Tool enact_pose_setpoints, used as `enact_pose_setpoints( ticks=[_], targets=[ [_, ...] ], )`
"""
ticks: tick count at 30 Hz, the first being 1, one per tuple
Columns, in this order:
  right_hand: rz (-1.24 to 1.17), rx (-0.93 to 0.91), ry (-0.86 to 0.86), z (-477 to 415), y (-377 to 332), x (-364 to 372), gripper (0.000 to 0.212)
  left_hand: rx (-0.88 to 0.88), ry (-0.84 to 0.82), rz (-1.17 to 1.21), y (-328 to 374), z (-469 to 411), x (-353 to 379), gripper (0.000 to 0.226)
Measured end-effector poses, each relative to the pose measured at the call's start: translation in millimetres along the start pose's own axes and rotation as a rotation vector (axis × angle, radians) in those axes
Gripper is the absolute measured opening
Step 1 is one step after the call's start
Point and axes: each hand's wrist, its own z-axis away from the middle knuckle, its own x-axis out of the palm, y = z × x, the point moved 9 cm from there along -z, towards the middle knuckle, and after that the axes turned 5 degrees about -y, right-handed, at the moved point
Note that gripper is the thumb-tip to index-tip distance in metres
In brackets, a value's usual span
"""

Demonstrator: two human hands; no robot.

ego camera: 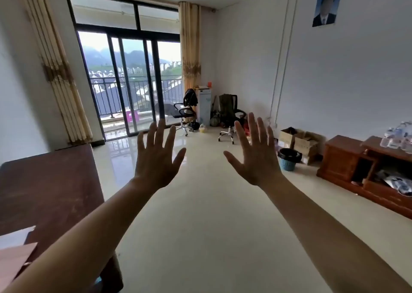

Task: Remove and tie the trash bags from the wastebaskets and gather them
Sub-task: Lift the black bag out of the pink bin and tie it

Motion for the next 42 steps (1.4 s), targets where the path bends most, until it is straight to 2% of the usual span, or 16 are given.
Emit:
enact_pose_setpoints(
  ticks=[11, 15, 21, 30, 35, 42],
  targets=[
    [0.005, -0.134, -0.198, -187, -53, 264, 0.087, -0.167, -0.148, -0.074, -176, -127, 192, 0.080],
    [-0.012, -0.147, -0.226, -257, -62, 326, 0.087, -0.209, -0.169, -0.074, -231, -193, 237, 0.080],
    [-0.067, -0.150, -0.239, -354, -47, 449, 0.087, -0.257, -0.220, -0.060, -283, -289, 349, 0.081],
    [-0.147, -0.203, -0.230, -548, -17, 659, 0.087, -0.277, -0.306, -0.219, -374, -461, 518, 0.085],
    [-0.194, -0.325, -0.246, -680, -64, 747, 0.086, -0.403, -0.301, -0.240, -469, -530, 561, 0.078],
    [-0.223, -0.539, -0.295, -781, -188, 901, 0.084, -0.606, -0.380, -0.304, -630, -553, 656, 0.080]
  ],
)
